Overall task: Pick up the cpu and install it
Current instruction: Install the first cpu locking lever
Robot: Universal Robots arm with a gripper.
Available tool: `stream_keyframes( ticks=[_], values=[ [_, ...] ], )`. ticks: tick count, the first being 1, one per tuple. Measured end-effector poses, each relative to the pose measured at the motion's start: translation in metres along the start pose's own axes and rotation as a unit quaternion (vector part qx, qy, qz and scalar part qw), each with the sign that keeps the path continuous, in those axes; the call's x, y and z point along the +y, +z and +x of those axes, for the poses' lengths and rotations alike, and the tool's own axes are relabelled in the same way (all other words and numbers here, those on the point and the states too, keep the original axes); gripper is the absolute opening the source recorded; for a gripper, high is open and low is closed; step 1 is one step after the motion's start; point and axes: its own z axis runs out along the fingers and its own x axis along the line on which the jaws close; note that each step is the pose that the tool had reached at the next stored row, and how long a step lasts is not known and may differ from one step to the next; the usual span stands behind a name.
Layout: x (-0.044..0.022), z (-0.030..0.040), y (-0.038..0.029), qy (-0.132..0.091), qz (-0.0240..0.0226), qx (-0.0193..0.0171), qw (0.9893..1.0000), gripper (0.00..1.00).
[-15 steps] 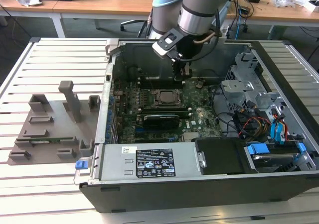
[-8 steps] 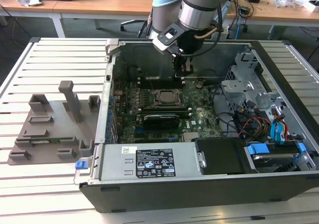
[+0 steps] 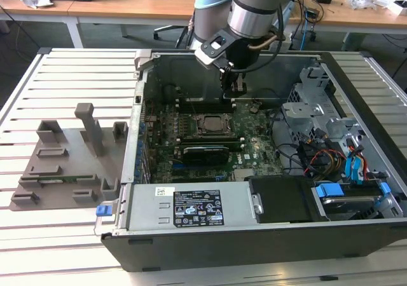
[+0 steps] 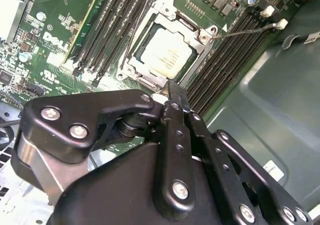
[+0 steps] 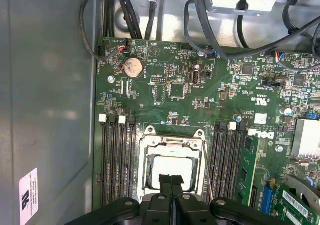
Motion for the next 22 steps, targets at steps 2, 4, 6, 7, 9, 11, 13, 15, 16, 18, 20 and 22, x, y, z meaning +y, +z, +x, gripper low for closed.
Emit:
stream_keyframes(
  ticks=[2, 4, 6, 7, 9, 11, 13, 15, 16, 18, 20, 22],
  values=[
    [0.0, 0.0, 0.0001, -0.033, 0.0002, -0.0039, 0.9995, 0.11],
    [0.0, 0.0, 0.0, -0.063, 0.0003, -0.0075, 0.998, 0.11],
    [0.0, 0.0, 0.0001, -0.087, 0.0004, -0.0104, 0.9962, 0.11],
    [0.0, 0.0, 0.0, -0.093, 0.0004, -0.0112, 0.9956, 0.11],
    [0.0, 0.0, 0.0001, -0.126, 0.0006, -0.015, 0.992, 0.11],
    [0.0, 0.0, 0.0001, -0.145, 0.0007, -0.0174, 0.9892, 0.11],
    [0.0, 0.0, 0.0001, -0.155, 0.0008, -0.0186, 0.9878, 0.11],
    [0.0, 0.0, 0.0001, -0.176, 0.0008, -0.0211, 0.9841, 0.11],
    [0.0, 0.0, 0.0001, -0.195, 0.0009, -0.0233, 0.9806, 0.11],
    [0.0, 0.0, 0.0001, -0.216, 0.001, -0.0258, 0.9761, 0.11],
    [0.0, 0.0, 0.0001, -0.226, 0.0011, -0.027, 0.9738, 0.11],
    [0.0, 0.0, 0.0001, -0.239, 0.0012, -0.0287, 0.9705, 0.11]
  ],
)
